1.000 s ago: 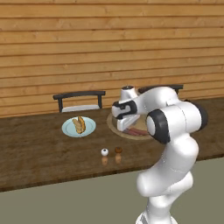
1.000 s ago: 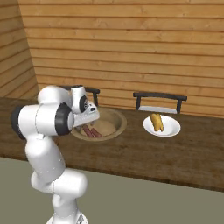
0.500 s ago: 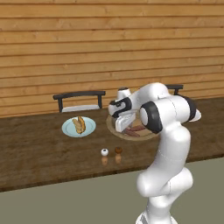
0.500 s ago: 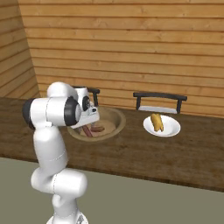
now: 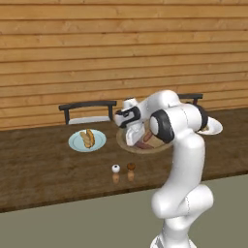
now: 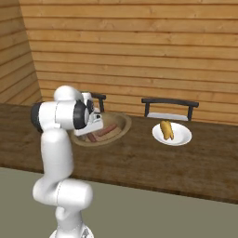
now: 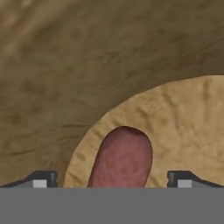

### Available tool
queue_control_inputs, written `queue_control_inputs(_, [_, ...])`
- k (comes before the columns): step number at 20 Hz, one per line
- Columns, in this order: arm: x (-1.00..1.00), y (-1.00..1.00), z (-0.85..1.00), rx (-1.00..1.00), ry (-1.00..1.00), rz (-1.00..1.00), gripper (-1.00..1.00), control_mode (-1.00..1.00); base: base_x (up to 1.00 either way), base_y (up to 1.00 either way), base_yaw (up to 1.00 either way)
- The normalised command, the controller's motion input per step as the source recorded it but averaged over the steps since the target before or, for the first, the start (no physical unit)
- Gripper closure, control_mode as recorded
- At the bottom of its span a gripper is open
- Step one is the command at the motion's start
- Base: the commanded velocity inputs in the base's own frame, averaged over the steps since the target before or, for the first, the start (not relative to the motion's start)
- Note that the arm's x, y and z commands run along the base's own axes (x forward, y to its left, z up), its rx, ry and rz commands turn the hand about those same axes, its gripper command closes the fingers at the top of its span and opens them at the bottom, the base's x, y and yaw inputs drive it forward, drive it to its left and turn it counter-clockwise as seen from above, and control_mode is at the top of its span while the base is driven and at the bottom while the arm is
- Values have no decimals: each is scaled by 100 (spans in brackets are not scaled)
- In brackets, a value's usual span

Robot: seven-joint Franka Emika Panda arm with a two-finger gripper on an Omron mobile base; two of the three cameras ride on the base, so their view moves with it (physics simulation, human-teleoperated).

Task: Place one bun and one sausage from the bowl on each plate.

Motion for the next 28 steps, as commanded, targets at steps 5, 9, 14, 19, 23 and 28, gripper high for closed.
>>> queue_control_inputs(5, [-59, -5, -100, -9, 22, 13, 100, -100, 0, 0, 0])
queue_control_inputs(9, [-100, -63, -89, 0, 0, 7, 100, -100, 0, 0, 0])
queue_control_inputs(14, [-100, -46, -88, 0, -1, 7, 100, -100, 0, 0, 0])
queue_control_inputs(19, [-97, 0, 80, 26, -27, 16, 100, -100, 0, 0, 0])
queue_control_inputs(23, [-66, 0, 93, 30, -61, 20, 100, -100, 0, 0, 0])
queue_control_inputs(28, [-14, -12, 61, 29, -78, 46, 100, -100, 0, 0, 0])
